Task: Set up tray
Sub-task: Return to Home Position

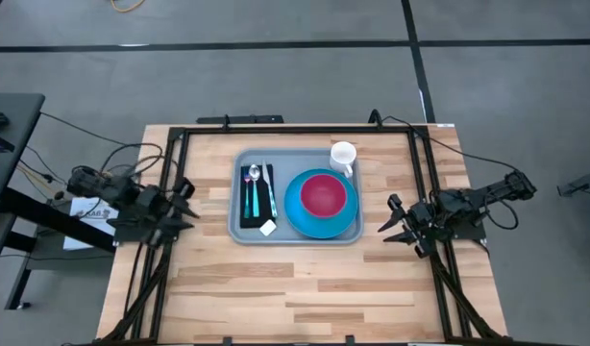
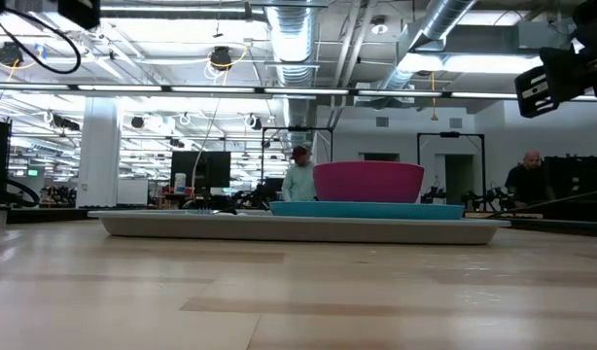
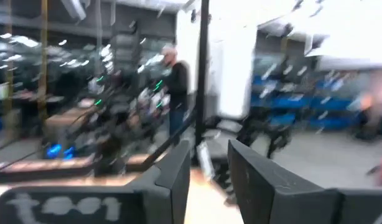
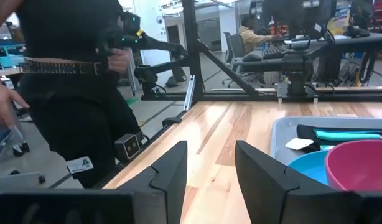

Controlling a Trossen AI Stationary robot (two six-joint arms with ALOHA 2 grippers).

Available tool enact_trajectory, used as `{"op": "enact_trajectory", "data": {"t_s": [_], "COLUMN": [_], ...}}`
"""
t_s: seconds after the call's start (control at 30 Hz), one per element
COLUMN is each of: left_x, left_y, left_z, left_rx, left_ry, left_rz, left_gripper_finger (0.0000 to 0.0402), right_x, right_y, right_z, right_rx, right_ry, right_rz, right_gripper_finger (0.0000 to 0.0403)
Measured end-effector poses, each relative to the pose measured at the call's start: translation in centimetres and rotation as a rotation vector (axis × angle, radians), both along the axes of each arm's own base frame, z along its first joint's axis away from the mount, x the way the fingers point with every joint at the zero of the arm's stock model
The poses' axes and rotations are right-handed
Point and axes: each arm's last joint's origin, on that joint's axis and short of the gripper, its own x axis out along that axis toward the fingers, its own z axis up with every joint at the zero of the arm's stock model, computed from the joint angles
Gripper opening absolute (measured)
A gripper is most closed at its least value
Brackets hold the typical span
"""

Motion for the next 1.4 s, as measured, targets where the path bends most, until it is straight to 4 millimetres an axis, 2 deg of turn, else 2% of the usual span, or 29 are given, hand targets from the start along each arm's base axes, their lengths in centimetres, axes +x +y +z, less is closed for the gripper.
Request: {"op": "enact_trajectory", "data": {"t_s": [0.17,0.27,0.37,0.67,0.97,1.13,1.4], "left_x": [0.8,1.6,1.9,2.3,2.3,2.4,2.7], "left_y": [-0.2,-0.5,-0.7,-0.3,-1.1,-0.8,0.0], "left_z": [-2.1,-4.5,-5.9,-7.2,-8.8,-8.8,-8.8], "left_rx": [0.019,-0.003,0.011,0.138,0.208,0.235,0.181], "left_ry": [-0.057,-0.044,-0.036,0.063,0.202,0.206,0.231], "left_rz": [0.049,0.05,0.055,0.239,-0.026,0.055,0.157], "left_gripper_finger": [0.0098,0.0098,0.0098,0.0098,0.0098,0.0098,0.0098], "right_x": [0.0,0.0,0.0,0.0,0.0,0.0,0.0], "right_y": [0.0,0.0,0.0,0.0,0.0,0.0,0.0], "right_z": [0.0,0.0,0.0,0.0,0.0,0.0,0.0], "right_rx": [-0.001,-0.001,-0.001,-0.001,-0.001,0.0,-0.001], "right_ry": [0.002,0.002,0.002,0.002,0.002,0.002,0.002], "right_rz": [0.002,0.002,0.002,0.002,0.002,0.002,0.002], "right_gripper_finger": [0.0127,0.0127,0.0127,0.0127,0.0127,0.0127,0.0127]}}
